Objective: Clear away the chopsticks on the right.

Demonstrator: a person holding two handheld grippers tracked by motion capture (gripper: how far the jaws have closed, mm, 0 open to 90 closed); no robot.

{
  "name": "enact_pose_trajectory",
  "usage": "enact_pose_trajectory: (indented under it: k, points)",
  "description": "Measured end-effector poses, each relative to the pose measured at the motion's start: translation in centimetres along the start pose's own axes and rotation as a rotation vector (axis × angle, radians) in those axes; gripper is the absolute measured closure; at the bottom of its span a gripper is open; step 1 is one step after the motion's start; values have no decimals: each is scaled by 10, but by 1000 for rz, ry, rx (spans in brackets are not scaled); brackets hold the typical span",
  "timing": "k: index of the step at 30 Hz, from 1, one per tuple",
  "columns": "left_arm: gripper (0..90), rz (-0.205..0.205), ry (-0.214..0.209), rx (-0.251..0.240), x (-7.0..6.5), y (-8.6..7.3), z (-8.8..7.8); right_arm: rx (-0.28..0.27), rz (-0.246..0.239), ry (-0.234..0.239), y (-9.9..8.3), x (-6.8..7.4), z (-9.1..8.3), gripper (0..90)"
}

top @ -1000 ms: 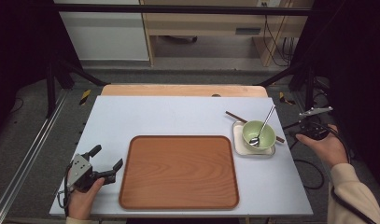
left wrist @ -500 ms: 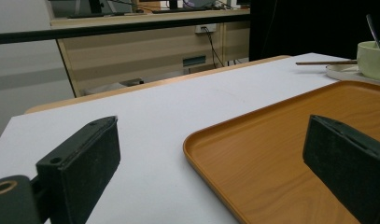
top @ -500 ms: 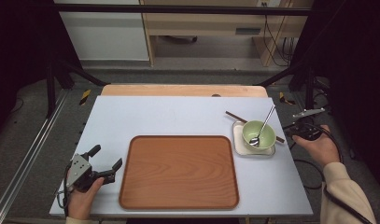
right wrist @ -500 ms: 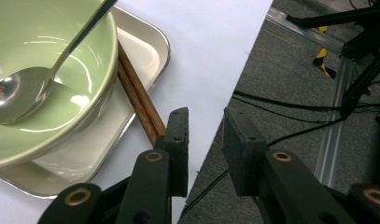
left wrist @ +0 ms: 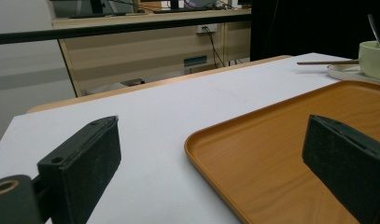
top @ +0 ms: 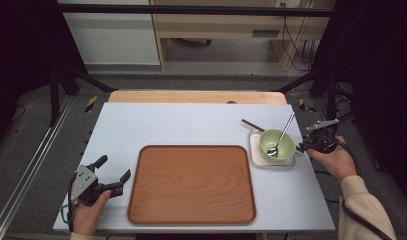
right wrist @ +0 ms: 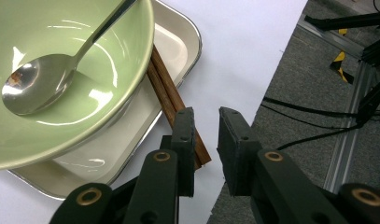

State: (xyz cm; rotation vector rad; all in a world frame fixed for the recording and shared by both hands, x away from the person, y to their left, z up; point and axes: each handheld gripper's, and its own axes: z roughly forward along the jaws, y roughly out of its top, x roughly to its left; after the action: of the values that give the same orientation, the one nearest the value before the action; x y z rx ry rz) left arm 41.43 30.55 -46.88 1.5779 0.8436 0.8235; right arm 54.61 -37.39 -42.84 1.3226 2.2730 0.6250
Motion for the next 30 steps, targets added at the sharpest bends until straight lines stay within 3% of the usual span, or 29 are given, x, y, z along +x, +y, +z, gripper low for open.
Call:
enact_pose_trajectory:
  k: [12,24,30]
  points:
    - [41,1,-3,5,0,-1,1,-1,20,-7,-3,0,10,746]
    - [42,18,-4,8,-2,0,1,18,-20,-17,3,0,13,703]
    - [43,19,0,9,-2,0,1,24,-17,-17,5,-1,15,692]
